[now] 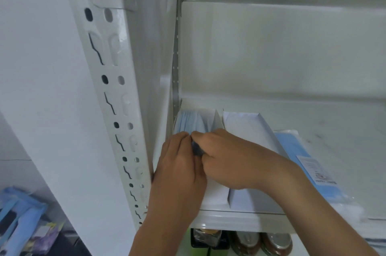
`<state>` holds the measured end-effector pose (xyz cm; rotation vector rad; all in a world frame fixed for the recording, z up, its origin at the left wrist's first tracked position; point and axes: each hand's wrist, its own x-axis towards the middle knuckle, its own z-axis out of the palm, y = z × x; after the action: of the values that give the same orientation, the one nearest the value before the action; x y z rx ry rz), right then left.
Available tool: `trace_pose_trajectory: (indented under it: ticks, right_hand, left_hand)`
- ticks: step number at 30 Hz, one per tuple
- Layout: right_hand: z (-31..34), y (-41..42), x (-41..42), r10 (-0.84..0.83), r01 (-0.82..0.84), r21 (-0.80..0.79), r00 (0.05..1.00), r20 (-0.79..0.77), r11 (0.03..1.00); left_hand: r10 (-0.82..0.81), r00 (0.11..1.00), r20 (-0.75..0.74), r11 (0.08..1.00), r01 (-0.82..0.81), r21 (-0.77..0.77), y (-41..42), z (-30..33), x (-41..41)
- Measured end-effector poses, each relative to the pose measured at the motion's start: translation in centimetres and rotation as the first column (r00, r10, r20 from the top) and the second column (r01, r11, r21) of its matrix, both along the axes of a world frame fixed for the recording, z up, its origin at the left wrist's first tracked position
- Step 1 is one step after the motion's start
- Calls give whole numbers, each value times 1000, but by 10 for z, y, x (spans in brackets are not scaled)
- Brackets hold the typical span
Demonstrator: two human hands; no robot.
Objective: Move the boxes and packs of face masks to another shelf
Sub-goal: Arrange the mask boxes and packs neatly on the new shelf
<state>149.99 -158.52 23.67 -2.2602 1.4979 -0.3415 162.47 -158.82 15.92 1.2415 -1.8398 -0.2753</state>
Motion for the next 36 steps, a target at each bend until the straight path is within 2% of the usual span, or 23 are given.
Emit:
trace_pose_trajectory:
  ticks: [6,12,16,19,22,27,31,36]
  right_hand:
    - [-5,-20,-1,-94,88,46,983,161,995]
    - [-14,-33,-3,-189,209,-68,955,229,975]
    - [-22,-36,-7,-279,339,-124,895,347,933]
    - [-26,-36,-9,-275,363,-176,880,389,915]
    - [-24,-36,-7,-262,336,-176,901,346,925]
    - [-23,-40,-2,-275,296,-126,948,162,947]
    - [-21,-40,-3,-291,317,-147,941,175,937]
    - [-21,-30,-6,-345,377,-267,925,159,887]
  left_hand:
    - [-25,1000,6,999,25,-36,-2,-2,0]
    - [-20,999,-32,997,18,-80,-2,-7,1]
    - [-2,998,-55,1000,0,-29,-2,-12,0]
    - [-23,996,-87,999,20,-30,0,-11,0]
    - [-41,990,-134,999,41,-6,1,-9,0]
    - [-31,979,-201,997,43,59,3,-10,1]
    - [-61,974,-217,993,80,81,5,-10,3]
    - [-67,975,-211,993,86,83,3,-9,4]
